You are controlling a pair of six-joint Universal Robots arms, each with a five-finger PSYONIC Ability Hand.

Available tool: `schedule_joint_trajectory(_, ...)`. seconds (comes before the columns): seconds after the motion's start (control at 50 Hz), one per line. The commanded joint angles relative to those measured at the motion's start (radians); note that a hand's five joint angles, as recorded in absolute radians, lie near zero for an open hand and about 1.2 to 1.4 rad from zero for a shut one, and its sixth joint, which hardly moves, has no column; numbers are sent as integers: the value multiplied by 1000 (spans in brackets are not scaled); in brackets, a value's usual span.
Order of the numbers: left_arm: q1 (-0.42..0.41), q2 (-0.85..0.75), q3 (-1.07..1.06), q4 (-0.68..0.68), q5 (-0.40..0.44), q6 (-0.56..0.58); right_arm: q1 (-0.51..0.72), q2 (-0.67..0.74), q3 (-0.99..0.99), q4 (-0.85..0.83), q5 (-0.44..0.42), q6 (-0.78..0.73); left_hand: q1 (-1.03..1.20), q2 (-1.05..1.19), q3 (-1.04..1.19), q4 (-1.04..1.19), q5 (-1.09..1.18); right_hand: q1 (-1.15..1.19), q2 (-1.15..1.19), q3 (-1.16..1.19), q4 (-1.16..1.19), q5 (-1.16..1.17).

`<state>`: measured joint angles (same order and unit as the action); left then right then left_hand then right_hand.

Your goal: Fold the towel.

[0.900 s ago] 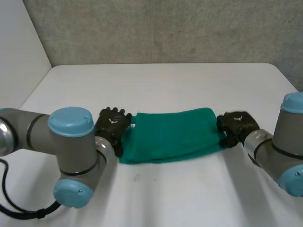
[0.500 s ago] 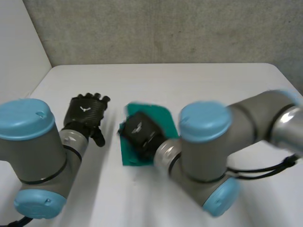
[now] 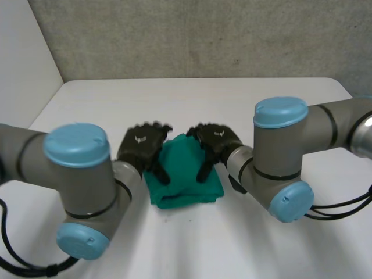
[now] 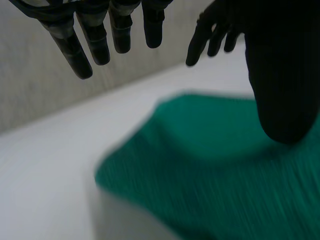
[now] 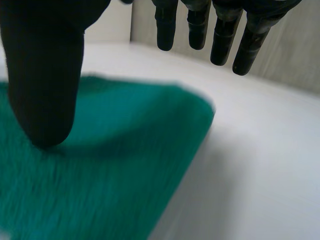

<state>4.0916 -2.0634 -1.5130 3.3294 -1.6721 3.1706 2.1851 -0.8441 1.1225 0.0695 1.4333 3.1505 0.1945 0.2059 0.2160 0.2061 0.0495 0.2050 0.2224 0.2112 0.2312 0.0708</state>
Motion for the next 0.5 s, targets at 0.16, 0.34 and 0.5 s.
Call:
schedule_joint_trajectory(0.16,1,-80,42,-183,-114,17,-25,64,-70,145,24,-70,25,14,3,13,-5,-30,-48,-37,-57,-71)
schedule_joint_trajectory(0.34,29,152,131,-194,-17,5,-74,-274,68,-62,168,-72,25,13,3,13,-5,-30,-48,-37,-57,-71)
schedule_joint_trajectory(0.5,119,347,243,-286,-5,-3,-145,-478,126,-109,292,-136,25,14,3,13,-5,-30,-48,-37,-57,-71)
